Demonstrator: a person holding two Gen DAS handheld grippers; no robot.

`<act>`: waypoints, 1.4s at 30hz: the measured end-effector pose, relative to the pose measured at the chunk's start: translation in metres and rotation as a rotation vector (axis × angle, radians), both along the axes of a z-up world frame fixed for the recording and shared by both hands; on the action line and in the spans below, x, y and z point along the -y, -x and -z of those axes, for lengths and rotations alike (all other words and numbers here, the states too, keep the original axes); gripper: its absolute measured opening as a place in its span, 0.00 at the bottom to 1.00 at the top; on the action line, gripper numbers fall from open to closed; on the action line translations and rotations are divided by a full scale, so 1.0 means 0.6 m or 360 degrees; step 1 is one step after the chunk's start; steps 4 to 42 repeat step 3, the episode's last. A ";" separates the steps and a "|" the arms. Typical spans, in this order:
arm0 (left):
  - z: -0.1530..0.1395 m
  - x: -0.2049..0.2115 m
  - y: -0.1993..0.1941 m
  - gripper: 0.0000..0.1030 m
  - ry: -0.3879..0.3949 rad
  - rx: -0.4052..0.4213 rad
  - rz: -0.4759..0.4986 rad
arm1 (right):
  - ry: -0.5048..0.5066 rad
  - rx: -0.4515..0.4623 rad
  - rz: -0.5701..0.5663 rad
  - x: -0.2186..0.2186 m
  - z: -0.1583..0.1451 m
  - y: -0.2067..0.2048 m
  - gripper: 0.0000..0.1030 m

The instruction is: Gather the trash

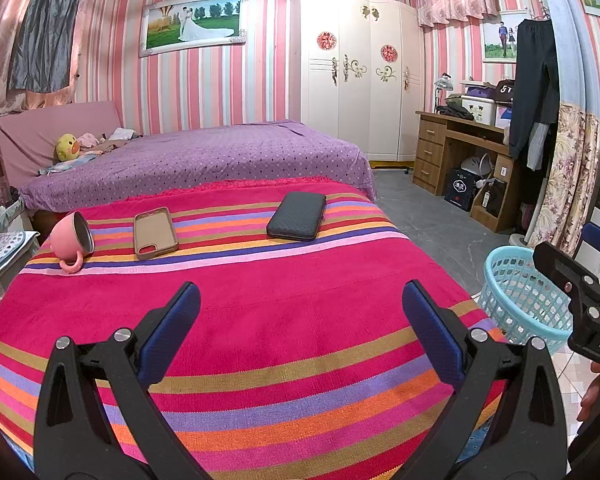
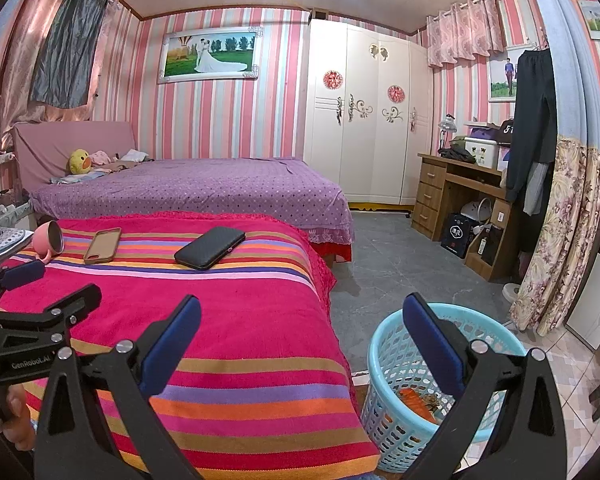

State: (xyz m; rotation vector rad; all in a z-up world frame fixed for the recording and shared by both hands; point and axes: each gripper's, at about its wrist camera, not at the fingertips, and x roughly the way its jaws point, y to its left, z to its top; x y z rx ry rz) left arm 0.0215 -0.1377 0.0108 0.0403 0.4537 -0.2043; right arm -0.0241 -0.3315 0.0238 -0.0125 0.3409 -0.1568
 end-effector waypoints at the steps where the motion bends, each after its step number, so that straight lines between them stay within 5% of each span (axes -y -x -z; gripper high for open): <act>1: 0.000 0.001 0.000 0.95 0.0002 -0.0004 0.0002 | 0.0000 0.0000 0.0001 0.001 -0.001 -0.001 0.96; 42: -0.001 0.000 0.000 0.95 0.0004 -0.0003 0.0001 | 0.0002 0.0001 0.0001 0.000 0.000 -0.001 0.96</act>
